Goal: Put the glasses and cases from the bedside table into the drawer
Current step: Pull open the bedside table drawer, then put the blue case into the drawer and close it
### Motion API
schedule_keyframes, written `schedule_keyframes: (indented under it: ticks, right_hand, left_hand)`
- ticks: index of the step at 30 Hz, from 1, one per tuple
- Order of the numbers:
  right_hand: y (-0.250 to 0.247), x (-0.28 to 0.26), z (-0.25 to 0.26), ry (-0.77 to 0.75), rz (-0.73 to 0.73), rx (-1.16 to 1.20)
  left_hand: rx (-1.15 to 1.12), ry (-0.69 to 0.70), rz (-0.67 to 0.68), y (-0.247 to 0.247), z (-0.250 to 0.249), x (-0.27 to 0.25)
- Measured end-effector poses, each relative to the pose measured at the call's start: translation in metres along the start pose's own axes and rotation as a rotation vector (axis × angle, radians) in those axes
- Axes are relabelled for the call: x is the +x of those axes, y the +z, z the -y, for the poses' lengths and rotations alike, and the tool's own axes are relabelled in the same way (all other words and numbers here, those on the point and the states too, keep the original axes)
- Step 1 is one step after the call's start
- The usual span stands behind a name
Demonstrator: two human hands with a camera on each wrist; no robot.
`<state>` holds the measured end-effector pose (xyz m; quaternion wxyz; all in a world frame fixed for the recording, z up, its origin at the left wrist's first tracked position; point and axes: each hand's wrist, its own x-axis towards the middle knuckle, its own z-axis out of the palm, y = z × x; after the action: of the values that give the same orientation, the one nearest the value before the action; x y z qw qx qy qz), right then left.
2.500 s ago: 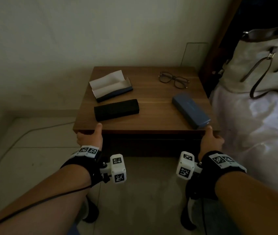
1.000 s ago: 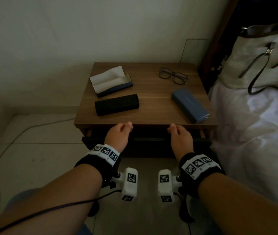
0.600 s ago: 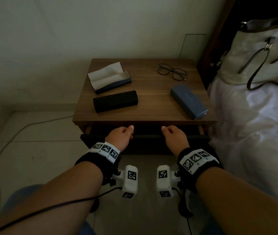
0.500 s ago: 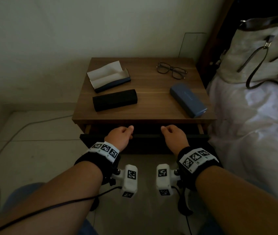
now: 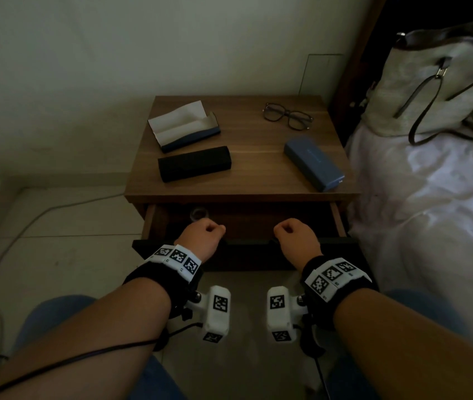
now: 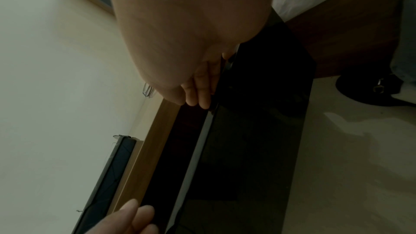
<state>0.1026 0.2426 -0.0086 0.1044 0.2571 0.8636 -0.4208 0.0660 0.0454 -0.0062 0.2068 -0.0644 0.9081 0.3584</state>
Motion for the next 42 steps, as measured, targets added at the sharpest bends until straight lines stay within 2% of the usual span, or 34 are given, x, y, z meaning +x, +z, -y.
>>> schedule_keyframes:
  ticks: [21, 30, 34, 38, 42]
  right_hand:
    - [0.0, -0.039, -0.027, 0.051, -0.005, -0.107]
    - [-0.003, -0.037, -0.031, 0.076, 0.016, -0.089]
    - [-0.005, -0.03, -0.028, 0.061, 0.034, 0.005]
    - [-0.022, -0.016, -0.017, 0.022, -0.023, 0.115]
    - [-0.045, 0.006, -0.002, -0.005, -0.156, 0.126]
  left_hand:
    - [-0.006, 0.005, -0.009, 0.009, 0.018, -0.044]
    - [0.033, -0.016, -0.009, 0.012, 0.019, -0.043]
    - [0.024, -0.027, -0.002, 0.009, 0.016, -0.038]
    - [-0.008, -0.004, -0.023, 0.004, 0.004, -0.027]
    - [-0.067, 0.059, -0.048, -0.005, -0.022, -0.018]
